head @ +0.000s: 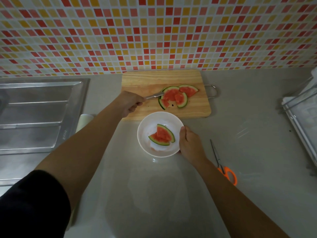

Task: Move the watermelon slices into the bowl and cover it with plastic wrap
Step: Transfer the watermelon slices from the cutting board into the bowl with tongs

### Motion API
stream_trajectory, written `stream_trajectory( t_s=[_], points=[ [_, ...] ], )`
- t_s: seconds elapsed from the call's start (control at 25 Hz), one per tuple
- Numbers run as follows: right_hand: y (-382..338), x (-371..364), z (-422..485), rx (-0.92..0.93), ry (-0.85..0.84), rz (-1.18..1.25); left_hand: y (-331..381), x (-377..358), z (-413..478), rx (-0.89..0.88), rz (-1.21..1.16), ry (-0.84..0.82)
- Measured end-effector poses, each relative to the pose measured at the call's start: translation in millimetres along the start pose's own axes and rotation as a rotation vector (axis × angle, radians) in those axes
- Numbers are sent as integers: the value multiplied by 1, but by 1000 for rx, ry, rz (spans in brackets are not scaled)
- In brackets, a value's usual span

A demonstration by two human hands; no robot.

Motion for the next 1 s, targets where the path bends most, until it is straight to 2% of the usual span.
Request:
stream_trajectory(
  t_s=[0.16,0.36,0.52,0.76,0.84,0.92,1.0],
  points=[
    [-1,1,2,-5,-10,6,5,23,-8,5,-43,0],
    [-3,1,3,12,-1,-24,-7,76,-30,-24,11,-235],
    [-1,2,6,34,4,-75,-21,73,-56,-74,301,-290],
    [-2,2,6,43,6,-97,-5,63,-76,-319,820,-271],
    [0,4,6,34,6,-97,7,76,-71,-336,769,-221],
    [2,7,6,22,30,-95,19,78,-57,-317,584,-104],
    [3,10,6,16,57,-100,24,58,-44,-257,387,-59]
  ],
)
Point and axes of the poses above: each hand's wrist, its own z-axis towards the middle knuckle, its own x-axis out of the back of the hand, y = z × x, the point moved 1 cm from there along z, towards the middle knuckle, and after that the axes turned 7 degrees about y, right-handed, at the moved point
